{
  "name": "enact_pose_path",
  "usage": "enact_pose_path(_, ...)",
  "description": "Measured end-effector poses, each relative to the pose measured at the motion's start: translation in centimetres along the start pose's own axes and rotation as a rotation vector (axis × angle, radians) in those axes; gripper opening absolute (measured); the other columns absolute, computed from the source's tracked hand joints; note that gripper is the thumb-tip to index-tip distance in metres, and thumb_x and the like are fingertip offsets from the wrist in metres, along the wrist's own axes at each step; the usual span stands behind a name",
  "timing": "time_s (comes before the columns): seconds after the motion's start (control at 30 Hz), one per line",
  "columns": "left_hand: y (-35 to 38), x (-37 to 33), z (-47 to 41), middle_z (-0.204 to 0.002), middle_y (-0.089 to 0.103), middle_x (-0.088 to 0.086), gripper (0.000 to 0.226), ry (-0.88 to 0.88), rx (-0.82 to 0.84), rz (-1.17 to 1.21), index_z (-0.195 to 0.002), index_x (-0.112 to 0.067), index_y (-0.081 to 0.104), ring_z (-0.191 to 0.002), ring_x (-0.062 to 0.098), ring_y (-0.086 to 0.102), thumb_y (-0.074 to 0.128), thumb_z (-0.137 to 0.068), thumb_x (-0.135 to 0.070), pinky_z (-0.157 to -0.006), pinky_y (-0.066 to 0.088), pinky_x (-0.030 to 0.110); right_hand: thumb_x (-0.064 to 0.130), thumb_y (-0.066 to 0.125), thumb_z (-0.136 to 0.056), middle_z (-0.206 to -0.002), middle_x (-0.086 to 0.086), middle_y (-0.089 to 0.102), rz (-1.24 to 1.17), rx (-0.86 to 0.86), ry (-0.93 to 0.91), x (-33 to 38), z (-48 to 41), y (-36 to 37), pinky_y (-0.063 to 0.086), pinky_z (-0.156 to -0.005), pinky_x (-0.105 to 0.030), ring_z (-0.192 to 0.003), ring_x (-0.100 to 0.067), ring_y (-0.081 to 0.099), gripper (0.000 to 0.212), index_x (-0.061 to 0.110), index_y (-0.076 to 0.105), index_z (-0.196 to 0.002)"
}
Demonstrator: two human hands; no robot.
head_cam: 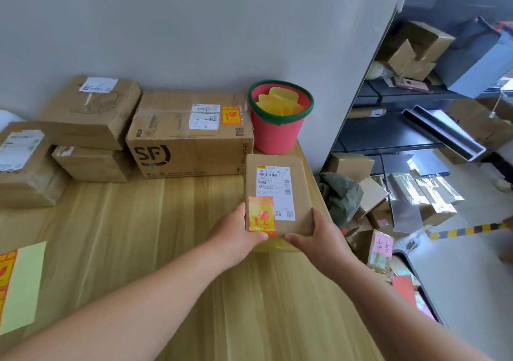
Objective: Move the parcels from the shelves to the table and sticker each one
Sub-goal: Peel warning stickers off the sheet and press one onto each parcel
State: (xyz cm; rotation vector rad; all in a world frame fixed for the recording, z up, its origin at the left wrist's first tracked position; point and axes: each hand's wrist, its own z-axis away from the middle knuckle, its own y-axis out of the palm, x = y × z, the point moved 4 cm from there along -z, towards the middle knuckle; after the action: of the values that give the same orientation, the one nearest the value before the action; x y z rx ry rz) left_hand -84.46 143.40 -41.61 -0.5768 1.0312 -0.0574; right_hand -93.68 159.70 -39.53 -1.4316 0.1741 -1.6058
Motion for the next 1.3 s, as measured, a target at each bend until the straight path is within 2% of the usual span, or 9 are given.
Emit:
enact_pose_path(0.17, 1.6, -1.9, -3.2, -0.108, 0.062, -0.015, 0.041, -0.014, -0.018, -0.054, -0.115, -0.031, 0.051, -0.104, 0.014, 0.058, 0.072, -0.079, -0.031, -0.093, 0.046, 0.031, 0.030, 0.076, -0.079, -0.094, 0.020, 0.056, -0.005, 0.023, 0.022, -1.4, -3.7, -1.9, 0.046, -0.071, -0.023, -0.085, 0.002, 0.055, 0.044, 0.030, 0.046, -0.111)
enact_pose_path(0.4, 2.9, -3.0, -7.2, -0.108, 0.064, -0.010, 0.038, -0.039, 0.010, -0.100, -0.113, -0.030, 0.052, -0.101, 0.016, 0.060, 0.071, -0.080, -0.036, -0.093, 0.048, 0.037, 0.031, 0.076, -0.079, -0.105, 0.011, 0.059, 0.019, 0.047, 0.044, -3.1, -8.2, -2.8, 0.045, -0.070, -0.023, -0.092, -0.008, 0.058, 0.056, 0.021, 0.047, -0.126)
enact_pose_path(0.57, 2.9, -3.3, -9.2, -0.111, 0.061, -0.008, 0.039, -0.050, 0.055, -0.232, -0.118, -0.029, 0.047, -0.099, 0.018, 0.058, 0.065, -0.084, -0.037, -0.088, 0.048, 0.033, 0.031, 0.074, -0.081, -0.104, 0.010, 0.057, 0.067, 0.045, 0.076, -3.5, -10.1, -2.5, 0.047, -0.074, -0.026, -0.093, -0.010, 0.057, 0.056, 0.021, 0.044, -0.126)
enact_pose_path(0.63, 2.7, -3.5, -9.6, -0.114, 0.060, -0.006, 0.043, -0.050, 0.070, -0.289, -0.124, -0.027, 0.044, -0.099, 0.019, 0.057, 0.062, -0.087, -0.037, -0.086, 0.047, 0.033, 0.033, 0.074, -0.081, -0.106, 0.010, 0.058, 0.100, 0.036, 0.085, -3.4, -10.4, -2.5, 0.050, -0.078, -0.031, -0.095, -0.011, 0.057, 0.053, 0.022, 0.044, -0.123)
enact_pose_path(0.7, 2.3, -3.6, -9.5, -0.123, 0.058, -0.005, 0.061, -0.033, 0.081, -0.357, -0.140, -0.025, 0.030, -0.099, 0.019, 0.056, 0.060, -0.089, -0.038, -0.083, 0.047, 0.032, 0.038, 0.075, -0.078, -0.119, 0.005, 0.056, 0.159, -0.014, 0.070, -2.9, -10.2, -2.5, 0.051, -0.087, -0.038, -0.105, -0.015, 0.056, 0.056, 0.022, 0.044, -0.121)
enact_pose_path(0.8, 1.2, -3.3, -8.4, -0.125, 0.056, 0.004, 0.083, -0.007, 0.063, -0.441, -0.152, -0.024, 0.003, -0.102, 0.023, 0.057, 0.057, -0.090, -0.042, -0.073, 0.041, 0.029, 0.046, 0.069, -0.079, -0.139, 0.000, 0.042, 0.299, -0.174, -0.056, -0.4, -9.1, -2.4, 0.038, -0.104, -0.041, -0.131, -0.022, 0.038, 0.068, 0.021, 0.039, -0.134)
enact_pose_path(0.97, -3.5, -2.1, -5.2, -0.134, 0.052, 0.010, 0.079, 0.044, -0.004, -0.463, -0.153, -0.027, 0.007, -0.112, 0.028, 0.055, 0.054, -0.092, -0.044, -0.086, 0.046, 0.036, 0.046, 0.052, -0.093, -0.159, -0.004, 0.016, 0.517, -0.156, -0.255, 6.2, -7.2, 1.0, 0.010, -0.118, -0.036, -0.147, -0.021, 0.010, 0.070, 0.017, 0.023, -0.150)
enact_pose_path(1.13, -11.8, 0.3, -2.1, -0.145, 0.043, 0.006, 0.070, 0.097, -0.211, -0.444, -0.151, -0.029, 0.017, -0.124, 0.028, 0.048, 0.053, -0.092, -0.042, -0.096, 0.045, 0.039, 0.043, 0.054, -0.093, -0.159, -0.004, 0.017, 0.537, -0.122, -0.448, 13.8, -5.6, 6.3, 0.009, -0.118, -0.037, -0.147, -0.022, 0.010, 0.068, 0.017, 0.027, -0.149)
enact_pose_path(1.3, -21.2, 4.2, 0.9, -0.148, 0.039, 0.001, 0.065, 0.117, -0.400, -0.432, -0.149, -0.025, 0.023, -0.131, 0.023, 0.043, 0.053, -0.093, -0.039, -0.101, 0.043, 0.038, 0.043, 0.054, -0.093, -0.158, -0.005, 0.020, 0.542, -0.093, -0.527, 20.9, -4.0, 12.3, 0.012, -0.119, -0.037, -0.146, -0.024, 0.015, 0.068, 0.016, 0.027, -0.149)
